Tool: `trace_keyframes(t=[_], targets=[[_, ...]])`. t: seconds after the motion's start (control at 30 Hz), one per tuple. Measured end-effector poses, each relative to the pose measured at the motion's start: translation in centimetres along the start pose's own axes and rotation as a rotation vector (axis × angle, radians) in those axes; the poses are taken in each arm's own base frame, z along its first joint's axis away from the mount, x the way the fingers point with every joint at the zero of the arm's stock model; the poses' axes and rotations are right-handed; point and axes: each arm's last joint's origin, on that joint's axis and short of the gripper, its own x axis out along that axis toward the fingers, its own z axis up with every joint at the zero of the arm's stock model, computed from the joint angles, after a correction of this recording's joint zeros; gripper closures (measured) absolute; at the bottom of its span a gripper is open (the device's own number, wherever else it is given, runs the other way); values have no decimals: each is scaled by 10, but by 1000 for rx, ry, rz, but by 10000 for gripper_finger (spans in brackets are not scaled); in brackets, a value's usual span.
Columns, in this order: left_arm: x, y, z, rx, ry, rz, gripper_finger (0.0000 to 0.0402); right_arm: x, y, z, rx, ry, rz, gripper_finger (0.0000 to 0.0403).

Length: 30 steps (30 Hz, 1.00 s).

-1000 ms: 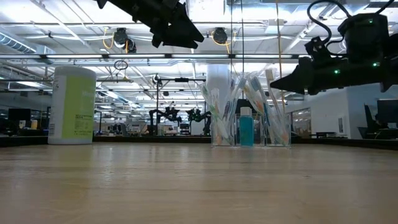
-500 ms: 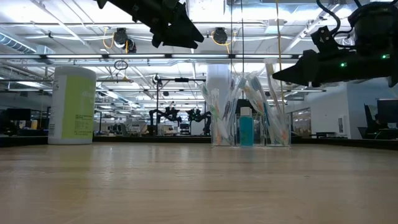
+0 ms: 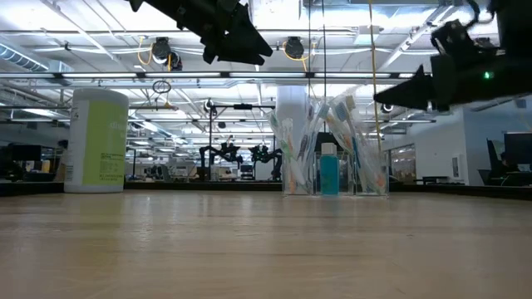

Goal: Pick & Place toothbrushing station
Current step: Put the blue mouthwash into the transparent organizer

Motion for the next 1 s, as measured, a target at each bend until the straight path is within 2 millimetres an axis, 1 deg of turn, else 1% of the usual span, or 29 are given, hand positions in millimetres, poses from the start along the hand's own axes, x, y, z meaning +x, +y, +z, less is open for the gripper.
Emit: trace_keyframes(t=[0.1,0.2,0.27,0.33,0.37,0.5,0.6,0.7,0.8,0.9,0.93,1.0], targets=[[0,0,0,0,0,0,210,3,21,18,-33,30,22,273],[0,0,0,3,0,0,210,4,43,34,-120,124,33,273],[0,0,0,6,0,0,211,3,56,50,-123,177,43,273],[0,0,0,7,3,-1,210,1,67,66,-85,240,79,273],[0,0,-1,8,6,0,210,-1,71,71,-53,283,100,273],[0,0,-1,8,9,-1,210,-11,84,84,153,492,259,273],[0,0,-1,8,10,-1,210,-20,90,83,417,627,299,273],[0,0,-1,8,9,-1,210,-29,92,76,582,774,265,273],[0,0,-1,8,9,-1,211,-44,87,59,630,1064,181,273],[0,0,-1,8,9,-1,211,-58,80,47,667,1358,37,273],[0,0,-1,8,9,-1,211,-63,78,44,670,1433,-11,273],[0,0,-1,8,9,-2,210,-70,75,42,674,1529,-86,273]])
